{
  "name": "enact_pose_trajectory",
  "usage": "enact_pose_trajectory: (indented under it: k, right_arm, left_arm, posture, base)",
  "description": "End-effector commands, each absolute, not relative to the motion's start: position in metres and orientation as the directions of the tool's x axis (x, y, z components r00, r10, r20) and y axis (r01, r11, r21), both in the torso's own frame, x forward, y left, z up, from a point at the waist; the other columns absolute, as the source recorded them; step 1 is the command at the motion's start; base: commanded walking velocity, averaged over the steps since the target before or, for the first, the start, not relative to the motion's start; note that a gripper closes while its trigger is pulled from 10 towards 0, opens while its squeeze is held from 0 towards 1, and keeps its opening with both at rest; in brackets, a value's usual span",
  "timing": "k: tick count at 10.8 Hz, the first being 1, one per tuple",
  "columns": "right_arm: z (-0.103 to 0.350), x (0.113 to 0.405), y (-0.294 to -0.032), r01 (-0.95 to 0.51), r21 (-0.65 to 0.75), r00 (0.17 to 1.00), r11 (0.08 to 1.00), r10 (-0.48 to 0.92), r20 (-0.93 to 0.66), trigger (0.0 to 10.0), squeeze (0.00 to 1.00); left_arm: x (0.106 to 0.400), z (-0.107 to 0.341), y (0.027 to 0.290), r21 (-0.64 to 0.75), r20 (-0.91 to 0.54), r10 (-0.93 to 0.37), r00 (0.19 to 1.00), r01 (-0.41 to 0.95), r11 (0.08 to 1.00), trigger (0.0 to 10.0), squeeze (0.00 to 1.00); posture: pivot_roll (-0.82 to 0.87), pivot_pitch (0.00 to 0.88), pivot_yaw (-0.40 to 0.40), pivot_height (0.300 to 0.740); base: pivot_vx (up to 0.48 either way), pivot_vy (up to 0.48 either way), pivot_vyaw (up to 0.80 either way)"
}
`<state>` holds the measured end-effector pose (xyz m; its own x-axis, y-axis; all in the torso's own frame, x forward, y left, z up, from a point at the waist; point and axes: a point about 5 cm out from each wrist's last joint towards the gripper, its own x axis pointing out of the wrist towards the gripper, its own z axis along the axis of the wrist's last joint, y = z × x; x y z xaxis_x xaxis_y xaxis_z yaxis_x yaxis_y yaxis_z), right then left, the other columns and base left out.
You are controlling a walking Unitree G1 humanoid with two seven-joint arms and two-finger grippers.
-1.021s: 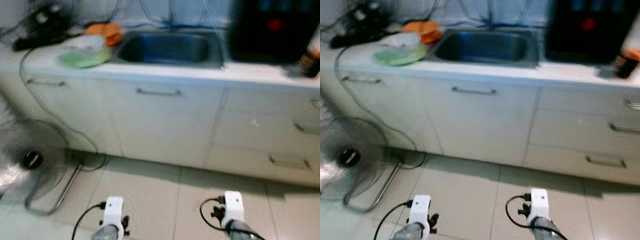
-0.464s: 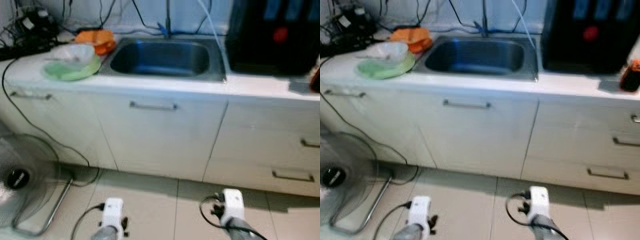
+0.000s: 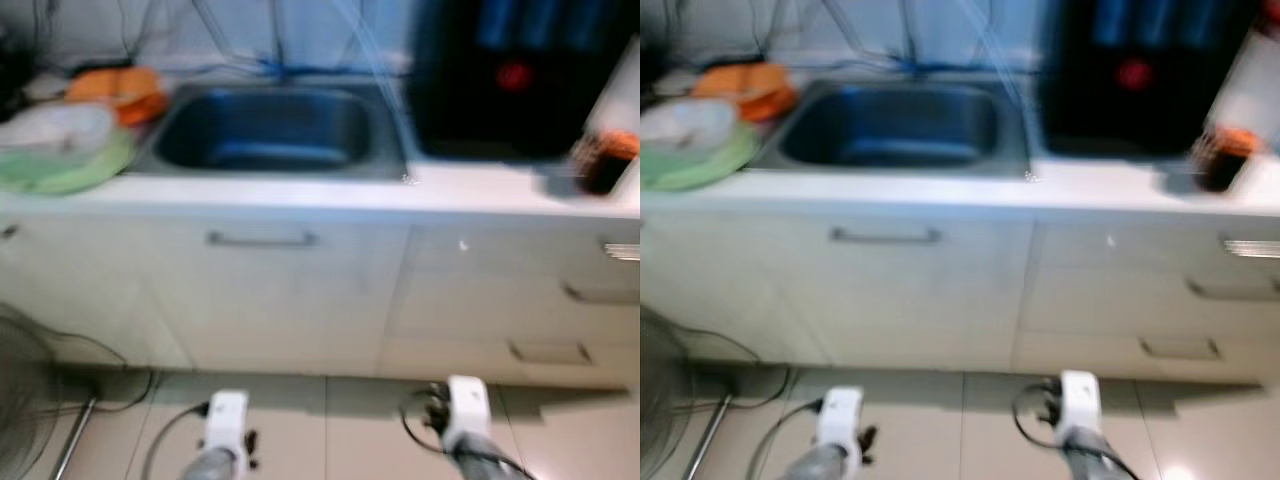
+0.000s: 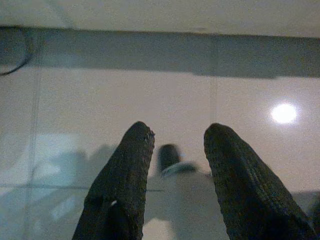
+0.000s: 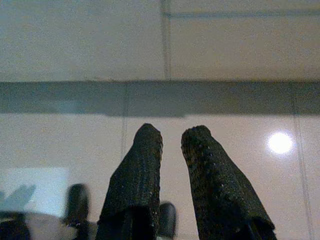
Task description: Kitchen organization
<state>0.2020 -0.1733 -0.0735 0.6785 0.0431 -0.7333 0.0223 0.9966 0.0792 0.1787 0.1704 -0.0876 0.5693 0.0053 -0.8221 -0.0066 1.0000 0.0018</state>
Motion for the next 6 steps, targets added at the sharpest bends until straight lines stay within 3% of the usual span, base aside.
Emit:
enact_pose_trajectory:
  k: [1,6]
  right_arm:
    - [-0.0755,0.1993,-0.1683,0.006,0.086,0.665,0.996,0.060,-0.744,10.0,0.00]
    - [-0.0753,0.1997,-0.1675,0.007,0.089,0.667,0.996,0.061,-0.742,10.0,0.00]
  left_arm:
    - [0.1778,-0.0879,0.1732,0.007,-0.826,0.015,0.564,-0.017,1.000,10.0,0.00]
    - [0.1777,-0.0879,0.1729,-0.008,-0.823,0.012,0.568,-0.034,0.999,10.0,0.00]
  posture:
    - [0.06,0.000,0.044,0.740]
    - [0.06,0.000,0.045,0.740]
  base:
    - [0.330,0.000,0.00]
    - [0.000,0.000,0.00]
